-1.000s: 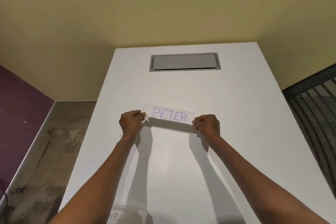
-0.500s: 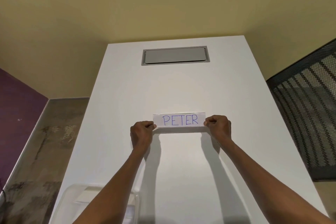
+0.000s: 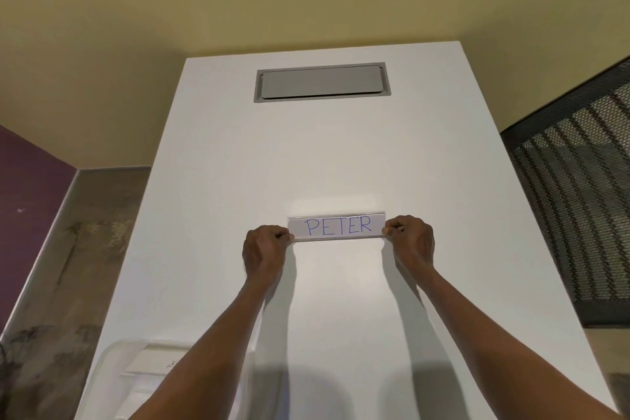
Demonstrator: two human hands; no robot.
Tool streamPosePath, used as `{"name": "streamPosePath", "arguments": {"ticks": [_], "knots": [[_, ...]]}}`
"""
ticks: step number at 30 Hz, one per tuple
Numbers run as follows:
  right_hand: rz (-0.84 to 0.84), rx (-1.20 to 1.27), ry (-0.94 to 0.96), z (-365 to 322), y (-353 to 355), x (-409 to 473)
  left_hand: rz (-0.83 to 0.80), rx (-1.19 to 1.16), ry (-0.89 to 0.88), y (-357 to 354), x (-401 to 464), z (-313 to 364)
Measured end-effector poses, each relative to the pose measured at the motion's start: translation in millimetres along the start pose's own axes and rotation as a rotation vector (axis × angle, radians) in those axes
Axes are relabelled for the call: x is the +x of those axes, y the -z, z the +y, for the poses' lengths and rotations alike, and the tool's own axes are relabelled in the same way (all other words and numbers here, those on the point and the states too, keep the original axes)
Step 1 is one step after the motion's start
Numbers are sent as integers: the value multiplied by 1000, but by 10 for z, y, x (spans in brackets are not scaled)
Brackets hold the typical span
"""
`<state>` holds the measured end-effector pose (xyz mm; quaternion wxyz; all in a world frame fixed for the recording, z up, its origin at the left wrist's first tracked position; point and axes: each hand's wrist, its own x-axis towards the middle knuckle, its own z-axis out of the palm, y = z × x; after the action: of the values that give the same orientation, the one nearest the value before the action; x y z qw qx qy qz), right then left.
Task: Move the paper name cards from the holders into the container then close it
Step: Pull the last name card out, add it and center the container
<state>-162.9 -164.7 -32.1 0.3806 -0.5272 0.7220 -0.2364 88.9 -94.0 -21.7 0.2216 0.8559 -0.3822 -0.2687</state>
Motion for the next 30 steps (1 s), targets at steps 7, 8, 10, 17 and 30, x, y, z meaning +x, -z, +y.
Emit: {"name": "streamPosePath", "arguments": {"ticks": [7,8,10,17,30], "knots": [[-13,-18,3,73,-61,33,-3,-16,-22,-29,-14,1],[-19,-19,8,80,-60,38,-3,-28,-25,-34,-23,3],[-27,-13,17,88,-56,47,6,-46,-52,-41,-46,3],[-26,-56,61,106,-51,39,-18,-137,41,-33,-40,49],[-75,-514,621,-14,168,30,-45,335,-565,157,134,-20]]}}
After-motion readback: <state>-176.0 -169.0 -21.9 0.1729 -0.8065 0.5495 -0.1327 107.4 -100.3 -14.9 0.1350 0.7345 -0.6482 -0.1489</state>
